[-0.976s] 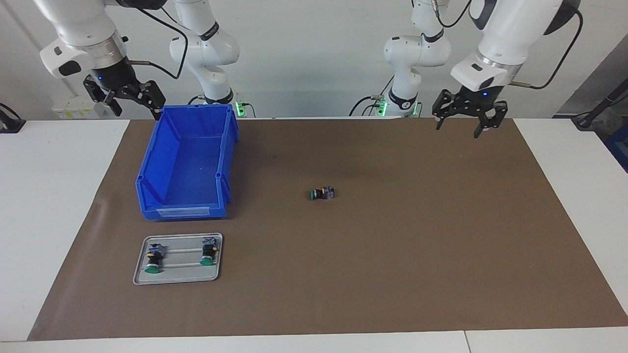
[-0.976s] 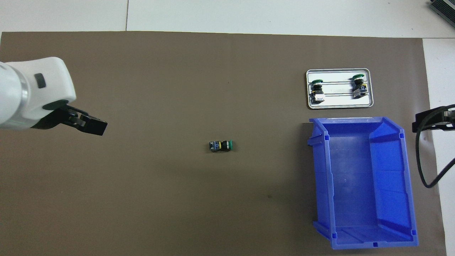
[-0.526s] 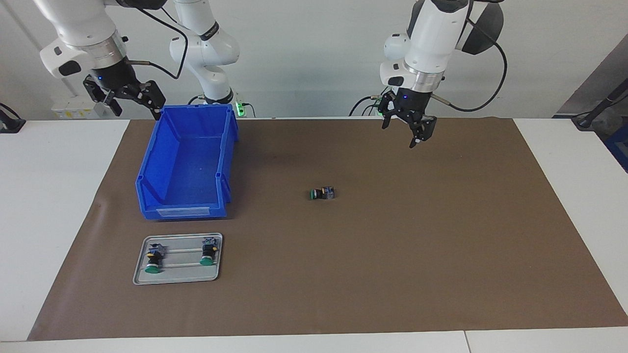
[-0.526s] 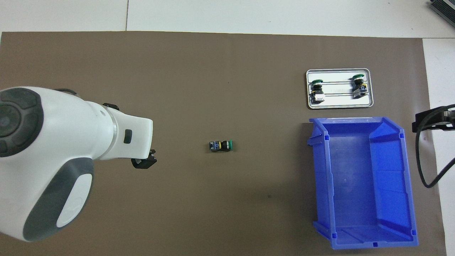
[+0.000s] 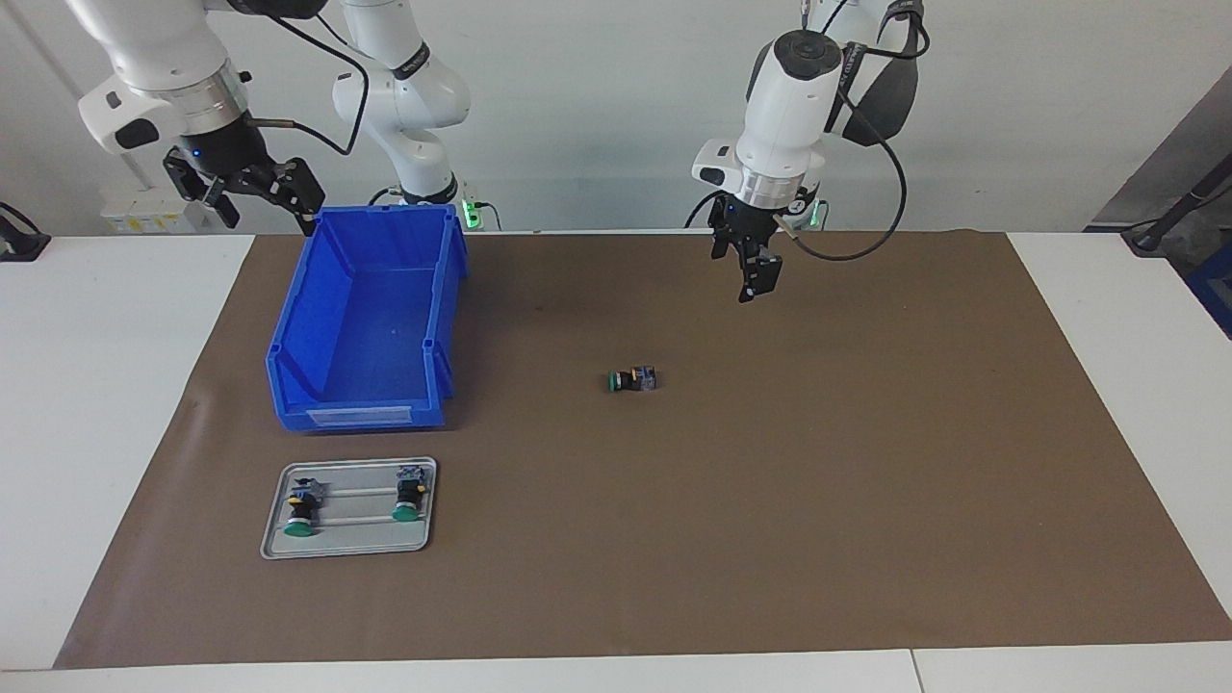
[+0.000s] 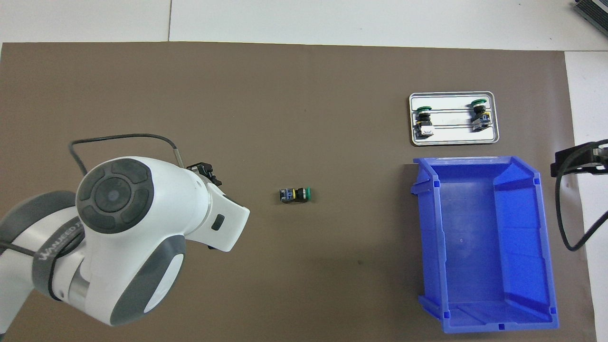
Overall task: Place and press button with both arms
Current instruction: 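Reach the left gripper toward the button module on the table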
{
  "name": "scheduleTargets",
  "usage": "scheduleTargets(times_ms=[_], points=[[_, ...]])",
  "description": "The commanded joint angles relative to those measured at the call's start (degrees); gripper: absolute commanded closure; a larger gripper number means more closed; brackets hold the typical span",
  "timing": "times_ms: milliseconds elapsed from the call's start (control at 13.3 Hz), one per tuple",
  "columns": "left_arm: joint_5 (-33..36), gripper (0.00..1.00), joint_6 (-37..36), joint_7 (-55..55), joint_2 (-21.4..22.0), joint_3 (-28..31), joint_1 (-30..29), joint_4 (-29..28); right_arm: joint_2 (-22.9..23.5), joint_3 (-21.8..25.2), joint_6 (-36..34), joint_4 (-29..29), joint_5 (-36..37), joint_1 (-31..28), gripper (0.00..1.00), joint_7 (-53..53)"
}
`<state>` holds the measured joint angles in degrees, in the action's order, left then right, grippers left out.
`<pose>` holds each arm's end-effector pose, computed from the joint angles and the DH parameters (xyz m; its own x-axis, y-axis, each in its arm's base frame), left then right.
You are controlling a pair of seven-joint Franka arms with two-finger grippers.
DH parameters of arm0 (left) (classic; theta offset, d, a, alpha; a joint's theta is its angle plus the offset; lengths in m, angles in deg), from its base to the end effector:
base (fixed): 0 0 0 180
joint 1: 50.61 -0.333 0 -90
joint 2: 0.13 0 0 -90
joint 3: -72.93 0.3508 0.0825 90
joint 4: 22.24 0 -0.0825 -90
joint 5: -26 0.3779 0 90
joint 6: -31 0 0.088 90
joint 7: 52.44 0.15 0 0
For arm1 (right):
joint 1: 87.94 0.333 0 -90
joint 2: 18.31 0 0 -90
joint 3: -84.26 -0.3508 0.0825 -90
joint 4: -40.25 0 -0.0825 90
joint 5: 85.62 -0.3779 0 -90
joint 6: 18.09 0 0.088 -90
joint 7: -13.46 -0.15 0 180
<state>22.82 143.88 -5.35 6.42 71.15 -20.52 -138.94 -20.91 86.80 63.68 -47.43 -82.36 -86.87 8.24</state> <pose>0.4385 -0.2800 0.4927 0.2110 -0.9751 0.0676 -0.9774 -0.2116 -0.0014 0.5147 -0.0230 0.6472 0.9909 -0.1242 -0.0524 -0.1211 -0.9908 0.0597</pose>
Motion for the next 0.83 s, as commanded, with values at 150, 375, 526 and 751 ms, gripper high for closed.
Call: scheduleTargets(times_ms=[150, 375, 526, 751], points=[[-0.6, 0.1, 9.3, 1.9, -6.1, 1.0, 4.8, -2.3, 0.1, -0.5, -0.8, 0.7, -1.2, -0.9, 0.0, 0.4], [-0.8, 0.11, 15.9, 1.8, -9.6, 0.9, 6.3, -1.8, 0.1, -0.6, -0.8, 0.7, -1.2, -0.9, 0.0, 0.4], [-4.7, 0.11, 17.6, 1.2, -14.0, 1.0, 8.0, 1.6, 0.1, -0.6, -0.8, 0.7, -1.2, -0.9, 0.0, 0.4], [-5.9, 0.11, 18.2, -4.2, -21.9, 1.1, 10.8, 9.6, 0.1, -0.6, -0.8, 0.7, -1.2, -0.9, 0.0, 0.4]])
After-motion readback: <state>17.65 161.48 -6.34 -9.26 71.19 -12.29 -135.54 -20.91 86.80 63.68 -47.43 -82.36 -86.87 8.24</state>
